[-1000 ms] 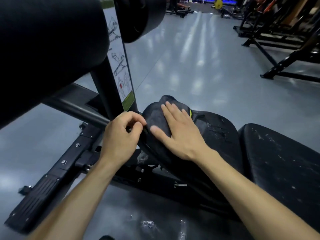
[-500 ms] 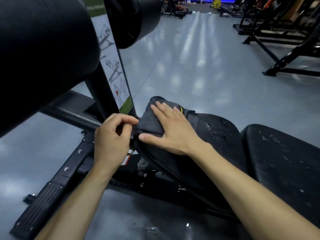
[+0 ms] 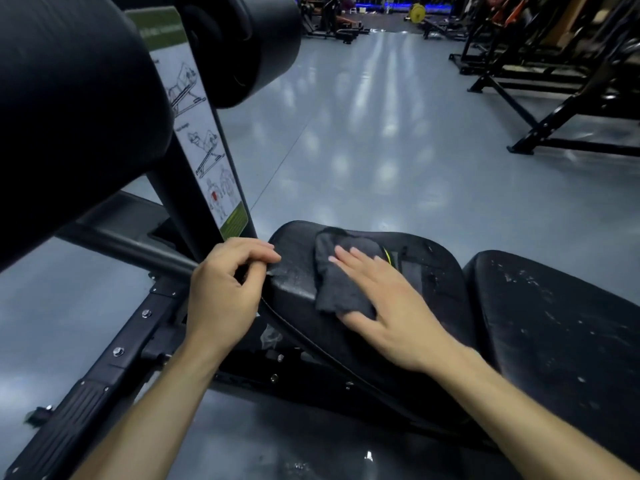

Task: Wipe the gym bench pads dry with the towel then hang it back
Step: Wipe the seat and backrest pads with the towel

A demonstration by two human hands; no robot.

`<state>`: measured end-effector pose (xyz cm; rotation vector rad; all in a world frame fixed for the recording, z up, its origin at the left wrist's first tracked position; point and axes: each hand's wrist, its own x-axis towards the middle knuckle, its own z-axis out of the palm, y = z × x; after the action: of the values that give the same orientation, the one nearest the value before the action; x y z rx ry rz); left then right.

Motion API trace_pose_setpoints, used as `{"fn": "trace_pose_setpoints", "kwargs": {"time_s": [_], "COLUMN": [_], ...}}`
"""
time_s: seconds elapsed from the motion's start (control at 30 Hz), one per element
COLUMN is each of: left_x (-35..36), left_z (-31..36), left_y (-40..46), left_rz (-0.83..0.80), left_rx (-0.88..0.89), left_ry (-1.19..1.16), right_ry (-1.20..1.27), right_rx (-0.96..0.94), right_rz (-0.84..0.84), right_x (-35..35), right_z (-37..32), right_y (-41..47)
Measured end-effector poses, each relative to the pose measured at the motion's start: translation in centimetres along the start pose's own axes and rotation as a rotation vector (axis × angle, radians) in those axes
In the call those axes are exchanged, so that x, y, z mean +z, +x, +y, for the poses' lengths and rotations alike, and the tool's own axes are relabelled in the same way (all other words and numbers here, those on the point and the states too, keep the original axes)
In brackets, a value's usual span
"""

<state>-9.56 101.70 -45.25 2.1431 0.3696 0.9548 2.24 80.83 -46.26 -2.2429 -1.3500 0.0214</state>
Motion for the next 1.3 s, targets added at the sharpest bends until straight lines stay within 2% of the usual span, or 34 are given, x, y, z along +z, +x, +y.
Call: {"fn": "trace_pose_setpoints", "kwargs": {"time_s": [0.13, 0.23, 0.3, 0.37, 0.47, 0.57, 0.63, 0.77, 0.8, 0.93, 1.03, 1.1, 1.23, 1.3], "left_x": [0.9, 1.0, 1.3, 1.4, 1.4, 1.7, 2.2, 2.7, 2.8, 2.9, 3.0, 3.0, 2.7, 2.4], "left_z": [0.3, 0.9, 1.2, 1.3, 1.2, 1.2, 1.7, 2.4, 2.5, 2.3, 2.0, 2.2, 2.5, 2.4], "left_y": [0.2, 0.0, -0.3, -0.4, -0.3, -0.1, -0.3, -0.6, -0.6, -0.3, 0.1, 0.2, -0.4, -0.5], "left_rz": [-0.011, -0.053, -0.082, -0.108, -0.121, -0.124, -0.140, -0.157, -0.157, -0.161, -0.154, -0.151, -0.163, -0.170], "left_rx": [0.035, 0.046, 0.059, 0.062, 0.054, 0.040, 0.049, 0.087, 0.092, 0.116, 0.100, 0.093, 0.110, 0.108], "left_ry": [-0.003, 0.020, 0.049, 0.072, 0.079, 0.075, 0.073, 0.085, 0.094, 0.125, 0.133, 0.128, 0.128, 0.129], "right_ry": [-0.015, -0.071, -0.103, -0.117, -0.088, -0.044, -0.038, -0.143, -0.177, -0.134, -0.076, -0.066, -0.099, -0.143], "right_rx": [0.033, 0.214, 0.308, 0.260, 0.078, 0.034, 0.084, 0.358, 0.357, 0.061, -0.022, 0.059, 0.418, 0.415], "right_rz": [-0.009, -0.007, 0.052, 0.051, 0.034, -0.037, -0.019, 0.045, 0.053, 0.009, -0.056, -0.039, 0.074, 0.084], "right_x": [-1.1, -1.7, -1.3, -0.5, -0.3, -1.1, -1.8, -1.7, -1.2, -0.5, -1.4, -2.2, -3.0, -2.4], "right_z": [2.3, 4.9, 5.2, 3.9, 0.6, 1.1, 3.0, 6.3, 6.0, 1.5, 2.1, 4.6, 8.8, 8.3], "right_y": [-0.5, 4.9, 6.7, 4.4, -2.7, -5.3, -2.9, 4.0, 4.2, -3.0, -5.7, -3.2, 3.5, 3.4]}}
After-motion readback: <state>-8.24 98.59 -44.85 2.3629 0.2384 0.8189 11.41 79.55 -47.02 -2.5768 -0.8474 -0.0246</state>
